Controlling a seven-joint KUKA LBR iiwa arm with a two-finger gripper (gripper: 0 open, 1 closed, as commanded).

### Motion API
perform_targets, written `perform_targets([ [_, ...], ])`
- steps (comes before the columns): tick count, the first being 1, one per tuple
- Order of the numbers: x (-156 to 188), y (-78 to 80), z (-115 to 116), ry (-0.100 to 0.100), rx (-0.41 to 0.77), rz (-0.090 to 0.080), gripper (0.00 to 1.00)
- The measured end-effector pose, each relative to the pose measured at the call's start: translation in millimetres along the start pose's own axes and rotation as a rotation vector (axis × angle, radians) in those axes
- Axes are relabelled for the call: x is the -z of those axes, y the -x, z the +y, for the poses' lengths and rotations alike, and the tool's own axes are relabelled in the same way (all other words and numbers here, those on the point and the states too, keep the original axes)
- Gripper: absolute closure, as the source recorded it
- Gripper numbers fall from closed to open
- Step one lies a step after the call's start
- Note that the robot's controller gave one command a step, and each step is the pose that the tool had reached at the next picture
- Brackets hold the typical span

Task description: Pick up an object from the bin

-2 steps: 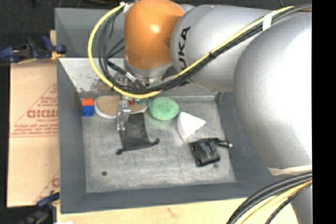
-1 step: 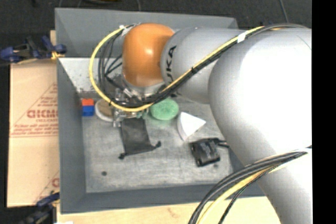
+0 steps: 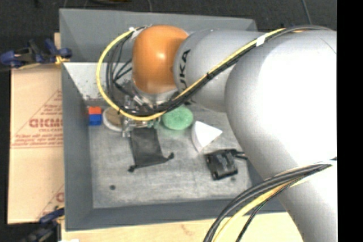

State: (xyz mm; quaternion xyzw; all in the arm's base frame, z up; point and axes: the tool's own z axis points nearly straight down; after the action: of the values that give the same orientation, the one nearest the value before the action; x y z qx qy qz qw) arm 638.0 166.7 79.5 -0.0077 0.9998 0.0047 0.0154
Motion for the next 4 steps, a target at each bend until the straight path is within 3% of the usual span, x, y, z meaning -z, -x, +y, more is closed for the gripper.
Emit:
perform_targets([
  [1,1,-0.8,0,0.0,0.004,0.002,1.0],
  [2,27,-4.2,1,-0.007,0.062,0.022,1.0],
  [3,76,-9.4,12,-0.011,-0.088,0.032,1.0],
  [4,52,-4.3,16,-0.007,-0.186,0.014,1.0],
])
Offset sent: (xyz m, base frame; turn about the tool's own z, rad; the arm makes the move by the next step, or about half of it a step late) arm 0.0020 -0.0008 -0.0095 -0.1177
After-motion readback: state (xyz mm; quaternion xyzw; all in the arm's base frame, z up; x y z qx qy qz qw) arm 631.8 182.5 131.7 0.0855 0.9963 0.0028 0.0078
